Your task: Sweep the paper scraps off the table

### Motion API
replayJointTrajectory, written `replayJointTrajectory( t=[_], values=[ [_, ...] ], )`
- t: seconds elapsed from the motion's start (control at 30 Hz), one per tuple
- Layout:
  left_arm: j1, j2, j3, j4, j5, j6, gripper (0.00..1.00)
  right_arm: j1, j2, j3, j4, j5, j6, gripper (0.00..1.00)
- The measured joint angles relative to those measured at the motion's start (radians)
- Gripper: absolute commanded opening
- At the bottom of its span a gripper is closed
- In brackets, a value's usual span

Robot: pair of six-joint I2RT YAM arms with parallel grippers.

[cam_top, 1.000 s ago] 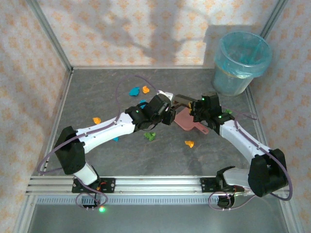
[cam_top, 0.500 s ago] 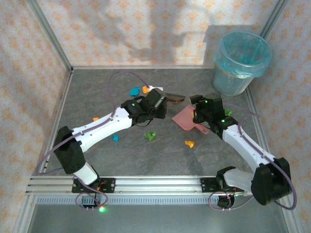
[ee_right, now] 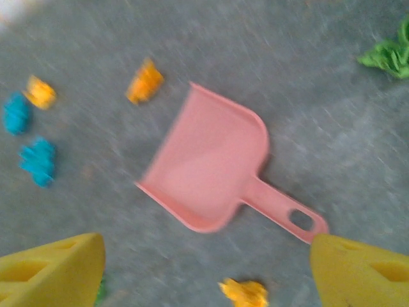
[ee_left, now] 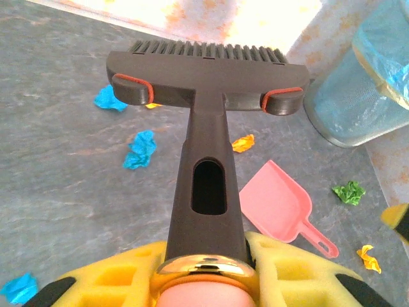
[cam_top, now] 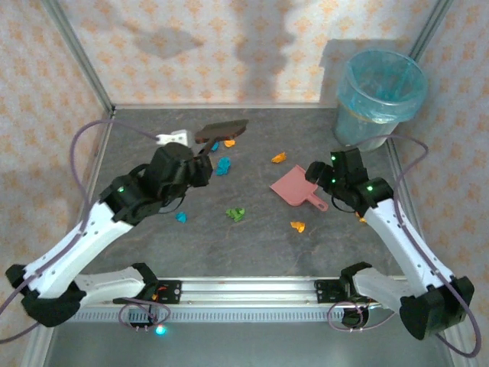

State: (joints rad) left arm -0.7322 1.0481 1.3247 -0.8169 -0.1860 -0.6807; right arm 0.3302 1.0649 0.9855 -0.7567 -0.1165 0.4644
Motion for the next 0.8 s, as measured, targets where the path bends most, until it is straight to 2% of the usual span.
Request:
replayJointTrajectory(
  t=[0.23,0.3,0.47,0.8],
  values=[
    [0.0,-0.106,-0.005,-0.181,-0.005,0.028,0.0,0.0,0.163,0.005,-0.122,0.047,-0.113,0.86],
    [0.0,-0.113,-0.003,-0.23,-0.002,0.058,0.0,-0.002,0.241,0.021,-0.148,0.038,-0.156,0.83],
    [0.0,-0.116,-0.017,-0.296,-0.008,0.144,0.0,-0.002,0.436,0.062,-0.179,0.045,-0.239,0.83],
    [0.0,-0.181,-0.213,-0.262,-0.039,0.201,0.0,-0.007,0.501,0.065,-0.17,0.08,-0.355,0.82]
  ],
)
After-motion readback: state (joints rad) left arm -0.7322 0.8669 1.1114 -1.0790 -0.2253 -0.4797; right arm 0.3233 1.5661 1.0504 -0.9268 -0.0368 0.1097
